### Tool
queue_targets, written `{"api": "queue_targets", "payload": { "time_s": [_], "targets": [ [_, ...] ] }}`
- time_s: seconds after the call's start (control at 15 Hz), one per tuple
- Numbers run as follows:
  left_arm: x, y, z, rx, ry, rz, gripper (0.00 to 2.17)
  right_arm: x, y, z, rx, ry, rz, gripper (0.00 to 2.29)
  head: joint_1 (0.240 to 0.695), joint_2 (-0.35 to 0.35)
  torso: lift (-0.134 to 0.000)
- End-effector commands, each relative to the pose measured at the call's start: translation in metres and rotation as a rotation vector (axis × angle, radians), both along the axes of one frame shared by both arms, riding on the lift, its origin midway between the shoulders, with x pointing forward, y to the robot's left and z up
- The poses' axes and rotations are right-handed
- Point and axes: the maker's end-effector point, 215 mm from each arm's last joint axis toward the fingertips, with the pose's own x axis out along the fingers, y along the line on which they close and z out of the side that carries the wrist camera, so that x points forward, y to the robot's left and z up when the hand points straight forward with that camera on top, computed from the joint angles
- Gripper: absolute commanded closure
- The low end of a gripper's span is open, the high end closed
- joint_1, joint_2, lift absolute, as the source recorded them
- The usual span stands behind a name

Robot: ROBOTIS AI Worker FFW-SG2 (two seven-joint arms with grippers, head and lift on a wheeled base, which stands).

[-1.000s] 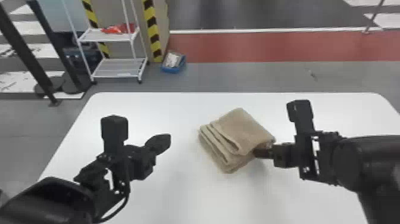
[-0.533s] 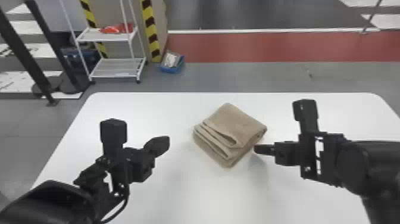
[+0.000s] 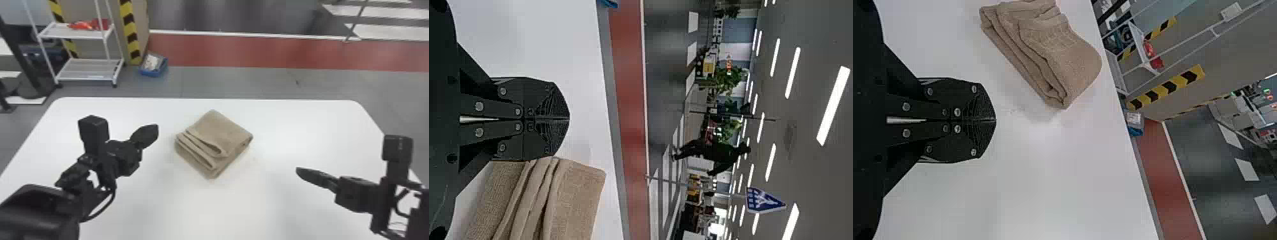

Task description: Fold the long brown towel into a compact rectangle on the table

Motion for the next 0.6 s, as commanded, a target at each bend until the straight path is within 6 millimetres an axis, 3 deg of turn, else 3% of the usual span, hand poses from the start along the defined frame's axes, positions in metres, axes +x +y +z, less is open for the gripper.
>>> {"api": "queue_targets", "payload": {
  "time_s": [0.0,0.33,0.53],
  "targets": [
    [0.021,0.000,-0.013,0.004,-0.011,-0.022,1.62,-0.022,-0.003,0.021,0.031,-0.034,-0.001,1.71,0.695,-0.107,-0.124],
    [0.050,0.013,-0.021,-0.007,-0.064,-0.072,1.62,-0.042,0.021,0.048,0.110,-0.077,0.044,1.72,0.695,-0.101,-0.124],
    [0.050,0.016,-0.034,-0.004,-0.047,-0.100,1.62,-0.049,0.023,0.054,0.113,-0.082,0.053,1.71,0.695,-0.076,-0.124]
  ]
}}
